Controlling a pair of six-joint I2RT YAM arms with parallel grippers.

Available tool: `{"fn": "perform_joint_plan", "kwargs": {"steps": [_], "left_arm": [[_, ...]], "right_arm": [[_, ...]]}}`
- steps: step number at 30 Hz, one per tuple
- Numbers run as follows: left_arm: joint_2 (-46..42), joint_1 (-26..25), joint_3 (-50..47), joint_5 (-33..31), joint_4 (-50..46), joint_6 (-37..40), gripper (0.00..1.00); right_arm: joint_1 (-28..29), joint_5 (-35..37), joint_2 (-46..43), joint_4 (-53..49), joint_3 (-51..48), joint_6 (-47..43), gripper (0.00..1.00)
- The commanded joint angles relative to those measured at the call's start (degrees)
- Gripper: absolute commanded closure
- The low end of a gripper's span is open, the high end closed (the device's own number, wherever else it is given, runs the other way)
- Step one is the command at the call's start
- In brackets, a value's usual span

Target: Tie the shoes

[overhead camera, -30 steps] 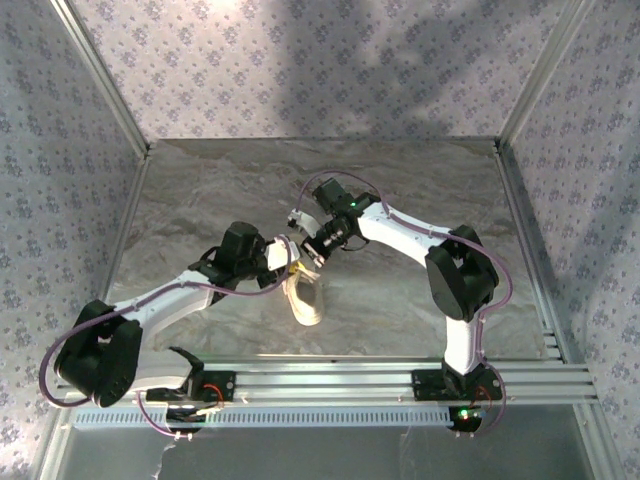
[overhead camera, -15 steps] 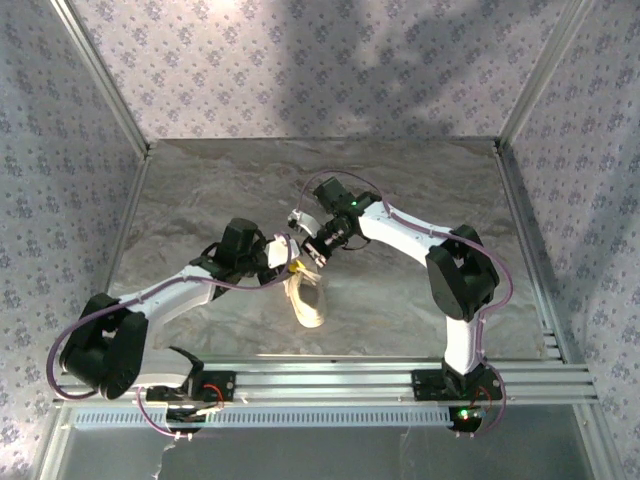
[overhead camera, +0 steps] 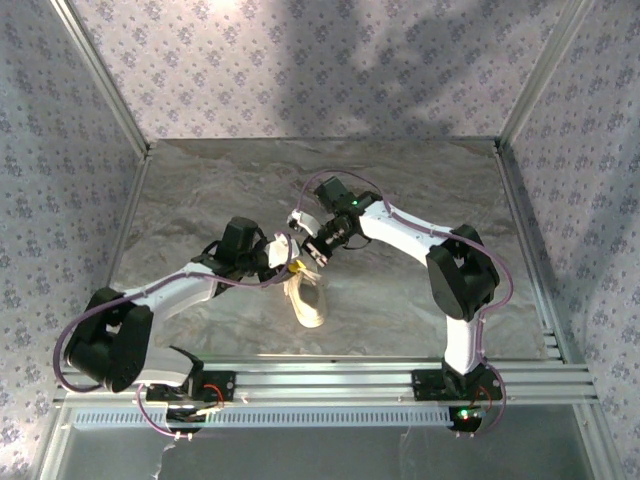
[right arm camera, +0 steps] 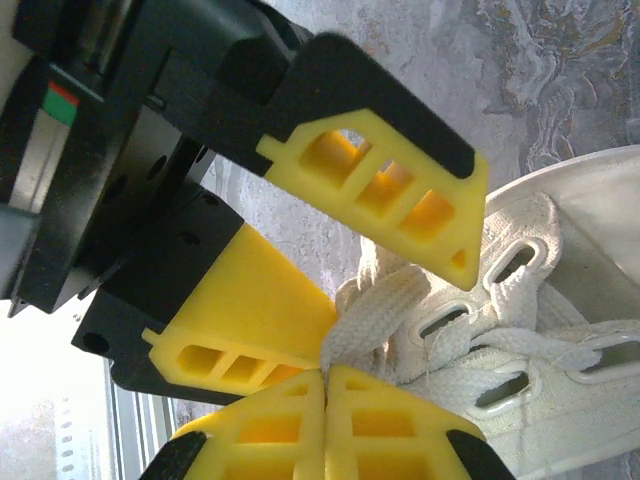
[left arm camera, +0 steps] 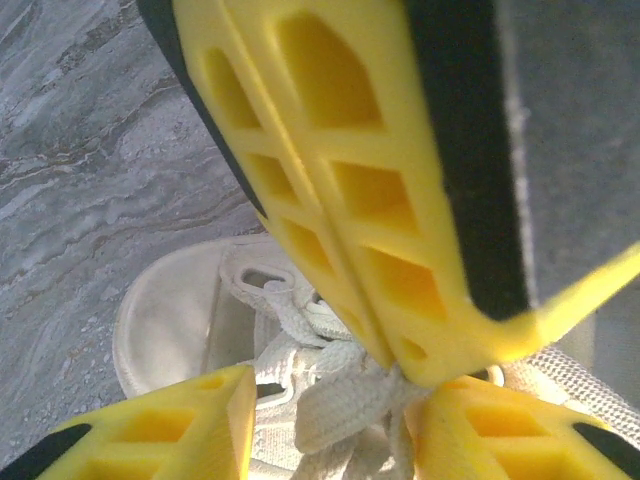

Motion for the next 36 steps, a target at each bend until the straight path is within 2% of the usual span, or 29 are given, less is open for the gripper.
{"fn": "perform_joint_plan", "kwargs": {"steps": [1, 4, 13, 17, 19, 24, 31, 36], "left_arm": [[0.36, 0.04, 1.73, 2.43, 1.78, -0.22, 0.63], [0.36, 0.01, 1.37, 2.05, 3.20, -0.71, 0.67], [1.04, -0.07, 1.55, 2.40, 3.52, -1.17, 0.66], [1.42, -0.47, 1.37, 1.97, 3.79, -1.02, 0.68], [1.49, -0.90, 1.28, 1.34, 3.62, -0.64, 0.70], [1.39, -1.39, 1.06, 0.47, 3.62, -0.20, 0.71], [1.32, -1.91, 1.01, -0.03, 3.09, 0.48, 0.71], [1.04, -2.33, 1.09, -0.34, 2.34, 0.94, 0.71]], "right_arm": [[-0.22, -2.74, -2.16, -1.67, 0.06, -1.78, 1.00], [-0.13, -3.17, -2.10, -2.02, -0.29, -2.31, 1.00], [0.03, -3.54, -2.72, -2.18, -0.94, -2.97, 0.99], [-0.37, -4.81, -3.08, -1.53, -1.21, -2.38, 0.89], [-0.92, -5.81, -3.46, -0.65, -1.53, -1.43, 0.80], [-2.98, -9.62, -4.30, 1.14, -2.78, 1.23, 0.64], [-6.63, -12.19, -5.16, 7.31, -5.38, 7.72, 0.57], [-8.90, -4.37, -3.59, 7.03, -4.75, 14.04, 0.60]]}}
